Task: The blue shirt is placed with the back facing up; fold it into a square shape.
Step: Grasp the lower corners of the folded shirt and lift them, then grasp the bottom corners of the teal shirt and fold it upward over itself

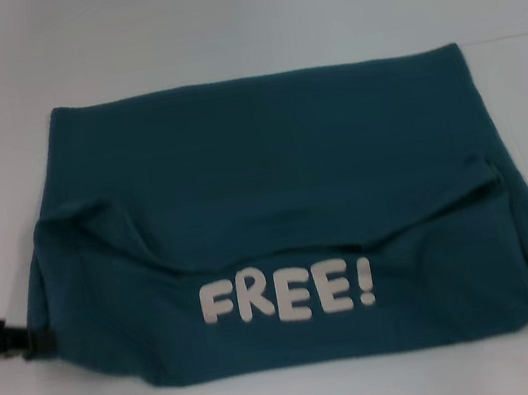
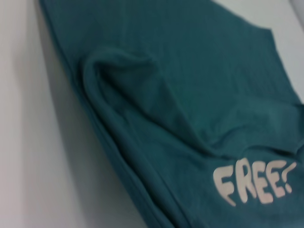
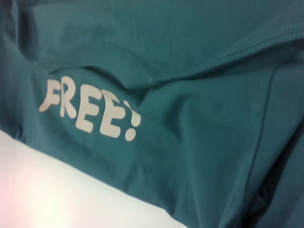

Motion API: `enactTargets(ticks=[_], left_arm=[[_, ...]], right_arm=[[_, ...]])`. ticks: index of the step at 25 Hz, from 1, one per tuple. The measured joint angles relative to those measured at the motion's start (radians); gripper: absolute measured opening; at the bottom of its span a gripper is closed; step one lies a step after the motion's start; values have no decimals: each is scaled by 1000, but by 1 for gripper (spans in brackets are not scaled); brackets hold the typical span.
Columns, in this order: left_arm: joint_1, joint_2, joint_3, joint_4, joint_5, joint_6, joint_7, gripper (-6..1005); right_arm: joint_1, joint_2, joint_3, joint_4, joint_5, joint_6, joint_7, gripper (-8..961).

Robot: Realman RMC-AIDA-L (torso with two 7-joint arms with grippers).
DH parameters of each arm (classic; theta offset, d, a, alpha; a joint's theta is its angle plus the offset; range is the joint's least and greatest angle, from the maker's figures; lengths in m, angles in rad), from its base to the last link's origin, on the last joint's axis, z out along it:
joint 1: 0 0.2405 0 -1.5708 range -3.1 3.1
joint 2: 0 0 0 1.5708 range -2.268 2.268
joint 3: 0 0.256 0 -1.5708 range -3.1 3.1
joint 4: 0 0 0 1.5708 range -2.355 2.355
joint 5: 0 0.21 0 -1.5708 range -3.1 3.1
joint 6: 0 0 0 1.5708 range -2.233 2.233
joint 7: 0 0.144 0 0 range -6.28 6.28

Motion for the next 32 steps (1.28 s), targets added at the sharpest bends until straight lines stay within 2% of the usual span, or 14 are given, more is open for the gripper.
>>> enactTargets(ticks=[5, 13, 24, 28, 32], left_arm=[[11, 0, -8, 22, 98, 88, 15, 29], [9, -3, -6, 20, 207, 142, 30, 30], [3, 1, -15, 23, 224, 135, 34, 30], [-11, 4, -73, 24, 175, 122, 65, 30], [-70, 24, -147, -10, 151, 19, 33, 29]], right_arm=[[-38, -14, 2, 0, -3, -68, -30, 53], [-67, -34, 42, 9, -10, -71, -57, 52], [-61, -41, 82, 12, -29, -68, -65, 52], [-54, -43, 147, 12, -8, -67, -111, 52], [-30, -41, 252, 14, 44, 4, -120, 52]])
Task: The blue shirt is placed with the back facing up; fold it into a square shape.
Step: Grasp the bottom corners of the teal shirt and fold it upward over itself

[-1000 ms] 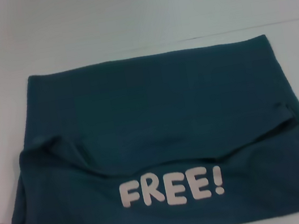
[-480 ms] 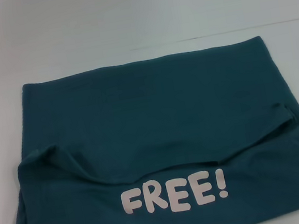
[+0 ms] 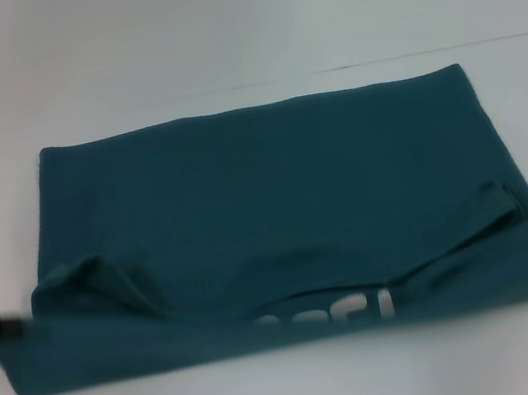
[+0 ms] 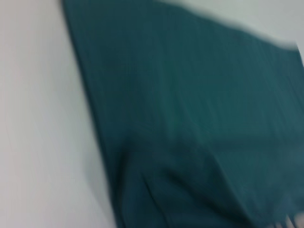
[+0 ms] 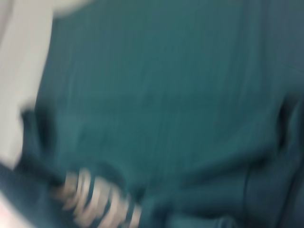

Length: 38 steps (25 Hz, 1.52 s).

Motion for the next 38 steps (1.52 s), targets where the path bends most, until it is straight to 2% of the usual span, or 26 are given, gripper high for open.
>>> enactTargets(ticks=[2, 6, 11, 12, 13, 14, 18, 21, 25, 30, 38], left_arm=[[-38, 9, 0, -27, 6, -88, -60, 29], [-105, 14, 51, -68, 12, -238, -143, 29], [-172, 12, 142, -115, 15, -423, -211, 30], [-182, 8, 160, -126, 16, -478, -218, 30], [-197, -7, 197, -145, 18, -585, -223, 30], [-197, -7, 197, -145, 18, -585, -223, 30], [-207, -47, 283, -191, 20, -831, -224, 30], [-215, -61, 317, -229, 21, -944, -222, 29], [-224, -65, 350, -274, 24, -1047, -216, 29], [-227, -66, 376, -284, 47, -1081, -209, 29], [-226, -67, 377, -280, 49, -1093, -200, 29]], right_arm=[[12, 5, 30, 1, 24, 84, 35, 53], [29, 25, 42, 7, 89, 290, 79, 53], [60, 61, 25, 14, 166, 523, 73, 53], [71, 72, 15, 15, 170, 570, 69, 53], [91, 90, -25, 21, 169, 669, 61, 53], [91, 90, -25, 21, 169, 669, 61, 53], [123, 119, -144, 65, 165, 884, 60, 52], [151, 124, -210, 130, 165, 1012, 63, 53], [180, 125, -266, 207, 164, 1138, 63, 52], [189, 126, -332, 222, 164, 1240, 63, 50], [215, 123, -343, 267, 163, 1297, 56, 50]])
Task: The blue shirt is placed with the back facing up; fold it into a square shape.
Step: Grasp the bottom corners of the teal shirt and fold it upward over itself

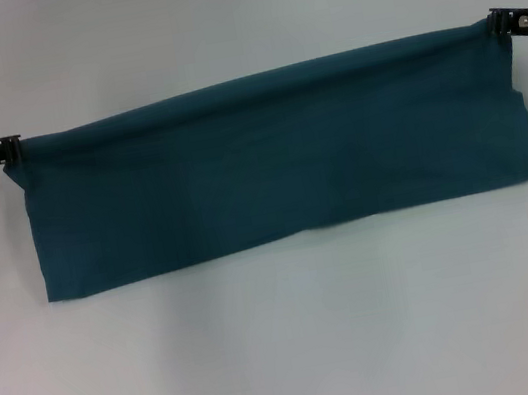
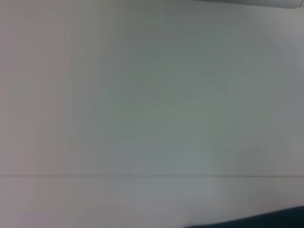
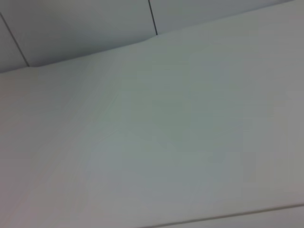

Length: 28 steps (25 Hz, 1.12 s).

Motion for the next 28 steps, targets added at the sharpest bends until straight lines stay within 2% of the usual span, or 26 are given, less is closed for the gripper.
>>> enactTargets(ticks=[19, 28], left_arm=[[-17, 0, 0, -2, 0, -29, -2, 30], [-22, -17, -2, 3, -8, -87, -5, 29]], right_arm=[[48, -7, -14, 35, -26, 39, 5, 51], [61, -13, -20, 37, -67, 43, 0, 51]])
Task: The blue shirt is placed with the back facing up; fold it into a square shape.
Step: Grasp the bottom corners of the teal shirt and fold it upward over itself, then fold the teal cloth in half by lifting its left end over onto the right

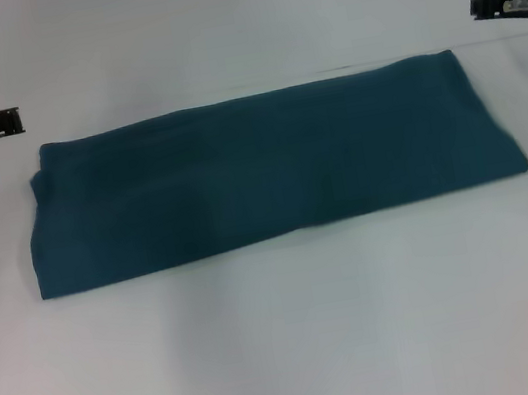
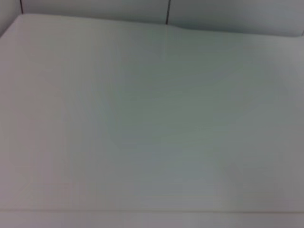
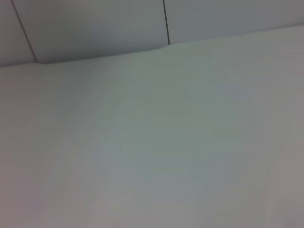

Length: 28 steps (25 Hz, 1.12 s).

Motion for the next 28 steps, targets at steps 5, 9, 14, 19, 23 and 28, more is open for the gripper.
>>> enactTargets(ticks=[5, 9, 14, 19, 23, 28], left_arm=[[-8, -4, -5, -7, -1, -32, -2, 99], [18, -6, -13, 22, -33, -28, -21, 319], [110, -11, -10, 126, -223, 67, -19, 592], [195, -2, -43, 181, -426, 292, -2, 736], [234, 3, -180, 155, -547, 501, 2, 814], [289, 16, -377, 66, -613, 755, -29, 868]], right_arm=[[8, -40, 12, 12, -6, -10, 18, 221], [-20, -71, 75, -24, 9, -122, 59, 384], [-151, -49, 135, -162, 170, -349, 11, 612], [-311, -46, 175, -191, 473, -630, -111, 724], [-400, -53, 273, -123, 623, -861, -192, 743], [-473, -54, 385, -82, 655, -1038, -234, 748]])
